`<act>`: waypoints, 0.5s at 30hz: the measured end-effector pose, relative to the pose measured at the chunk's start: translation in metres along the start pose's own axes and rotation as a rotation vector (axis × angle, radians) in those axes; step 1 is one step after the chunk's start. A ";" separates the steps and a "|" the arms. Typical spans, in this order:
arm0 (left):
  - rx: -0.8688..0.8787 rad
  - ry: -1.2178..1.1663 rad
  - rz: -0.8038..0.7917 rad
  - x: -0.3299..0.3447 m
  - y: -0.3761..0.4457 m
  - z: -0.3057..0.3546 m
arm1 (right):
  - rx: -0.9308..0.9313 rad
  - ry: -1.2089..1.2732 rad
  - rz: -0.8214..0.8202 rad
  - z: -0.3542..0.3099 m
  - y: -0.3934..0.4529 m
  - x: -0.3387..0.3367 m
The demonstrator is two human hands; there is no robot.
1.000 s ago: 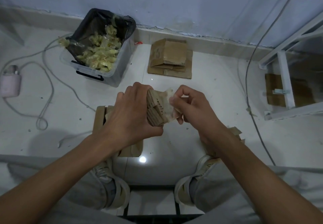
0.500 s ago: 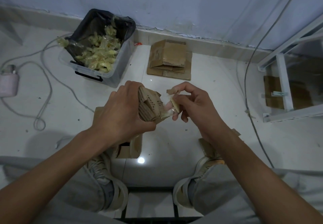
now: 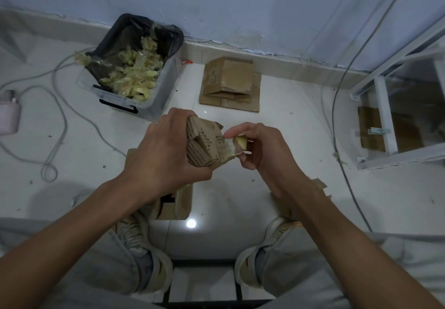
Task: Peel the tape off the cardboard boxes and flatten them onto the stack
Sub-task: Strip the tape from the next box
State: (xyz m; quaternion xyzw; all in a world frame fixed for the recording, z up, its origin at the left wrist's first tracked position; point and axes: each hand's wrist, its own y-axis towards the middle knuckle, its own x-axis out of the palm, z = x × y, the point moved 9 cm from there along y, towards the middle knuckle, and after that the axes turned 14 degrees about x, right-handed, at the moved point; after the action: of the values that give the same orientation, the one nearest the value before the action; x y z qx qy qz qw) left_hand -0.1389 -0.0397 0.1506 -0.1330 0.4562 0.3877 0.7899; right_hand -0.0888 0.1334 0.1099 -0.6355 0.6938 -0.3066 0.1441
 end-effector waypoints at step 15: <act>0.065 0.058 0.018 -0.009 0.002 0.004 | 0.009 -0.171 0.231 0.008 -0.004 -0.021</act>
State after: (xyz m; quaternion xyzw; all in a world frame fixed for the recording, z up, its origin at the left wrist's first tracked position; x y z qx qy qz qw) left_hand -0.1402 -0.0405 0.1603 -0.1141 0.4925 0.3758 0.7767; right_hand -0.0777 0.1517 0.1017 -0.5747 0.7462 -0.2356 0.2398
